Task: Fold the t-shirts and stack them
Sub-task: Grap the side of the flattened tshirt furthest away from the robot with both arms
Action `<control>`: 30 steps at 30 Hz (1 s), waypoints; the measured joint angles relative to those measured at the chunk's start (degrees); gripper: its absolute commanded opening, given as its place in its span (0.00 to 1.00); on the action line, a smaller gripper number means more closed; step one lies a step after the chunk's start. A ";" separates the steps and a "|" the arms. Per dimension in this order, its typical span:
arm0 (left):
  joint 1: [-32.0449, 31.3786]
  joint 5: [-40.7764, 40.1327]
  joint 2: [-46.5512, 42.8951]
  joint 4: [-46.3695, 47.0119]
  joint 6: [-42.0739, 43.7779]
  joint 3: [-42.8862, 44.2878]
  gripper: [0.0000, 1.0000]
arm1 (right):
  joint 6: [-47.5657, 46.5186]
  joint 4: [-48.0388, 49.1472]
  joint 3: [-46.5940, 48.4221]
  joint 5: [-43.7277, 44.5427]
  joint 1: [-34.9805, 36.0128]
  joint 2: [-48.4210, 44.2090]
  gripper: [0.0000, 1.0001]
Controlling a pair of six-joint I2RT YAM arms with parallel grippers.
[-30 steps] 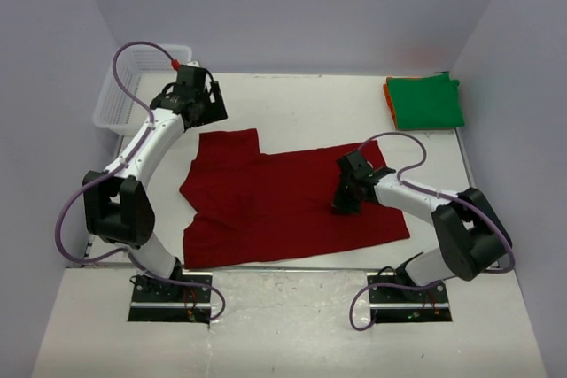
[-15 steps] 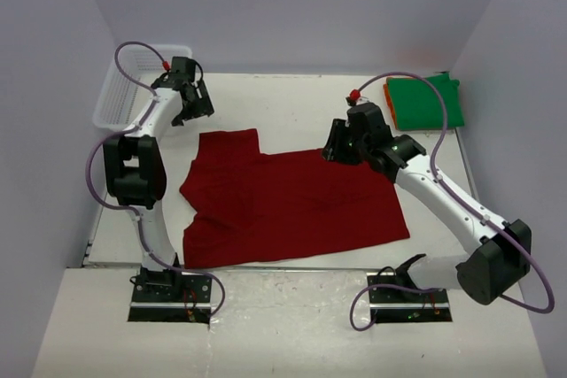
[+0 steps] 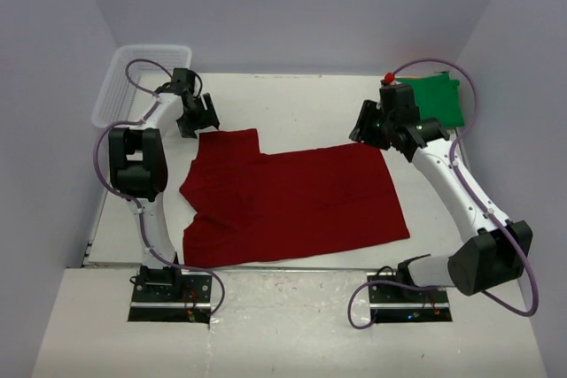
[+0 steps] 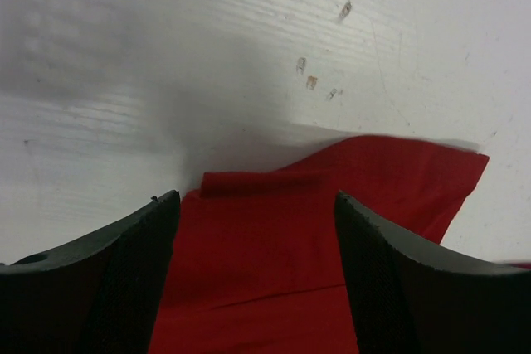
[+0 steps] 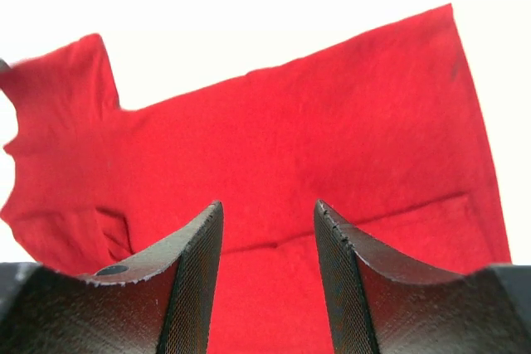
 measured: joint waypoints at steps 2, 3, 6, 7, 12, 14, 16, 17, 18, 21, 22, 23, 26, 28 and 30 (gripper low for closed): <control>-0.15 1.55 0.00 0.57 0.00 -1.36 0.75 | -0.50 -0.15 2.91 -0.72 -2.16 1.84 0.49; -0.28 2.08 -0.02 0.96 -0.02 -1.90 0.75 | -0.70 -0.26 4.37 -1.20 -3.41 2.93 0.49; -0.46 3.02 -0.02 1.53 -0.11 -2.84 0.72 | -0.83 -0.98 8.74 -2.14 -6.64 6.86 0.48; -0.44 3.21 -0.02 1.64 -0.15 -2.97 0.71 | -0.90 -1.55 10.54 -2.36 -7.63 8.76 0.47; -0.26 3.23 0.35 1.77 -0.66 -2.89 0.54 | -1.05 -3.17 14.21 -2.91 -11.08 17.05 0.47; -0.22 3.26 0.83 1.79 -0.87 -2.86 0.42 | -1.18 -3.78 13.68 -3.78 -11.82 18.38 0.47; -0.13 3.45 1.51 1.81 -1.09 -2.75 0.28 | -1.36 -4.44 13.60 -4.24 -12.09 18.60 0.47; -0.11 3.65 1.75 1.79 -1.29 -2.75 0.22 | -1.42 -4.44 13.60 -4.48 -12.17 18.60 0.47; -0.11 3.69 1.90 1.79 -1.11 -2.75 0.18 | -1.42 -4.44 13.62 -4.72 -12.22 18.60 0.47; -0.20 4.04 2.03 1.81 -1.36 -2.75 0.03 | -1.49 -4.98 14.43 -5.57 -12.70 19.63 0.47; -0.31 4.02 1.99 1.95 -1.29 -2.75 0.00 | -1.55 -5.60 15.34 -5.70 -13.03 20.55 0.47; -0.46 4.00 1.99 1.97 -1.29 -2.75 0.00 | -1.64 -5.88 16.31 -5.88 -13.38 21.66 0.46; -1.20 3.80 1.97 1.95 -1.18 -2.75 0.03 | -2.03 -6.86 19.58 -7.04 -14.58 26.03 0.46; -1.97 2.49 1.90 1.84 -0.90 -2.75 0.26 | -2.40 -7.13 20.44 -7.17 -15.04 28.50 0.47; -2.78 0.15 1.73 1.46 -0.37 -2.69 0.40 | -2.80 -7.91 20.24 -7.21 -15.34 29.59 0.48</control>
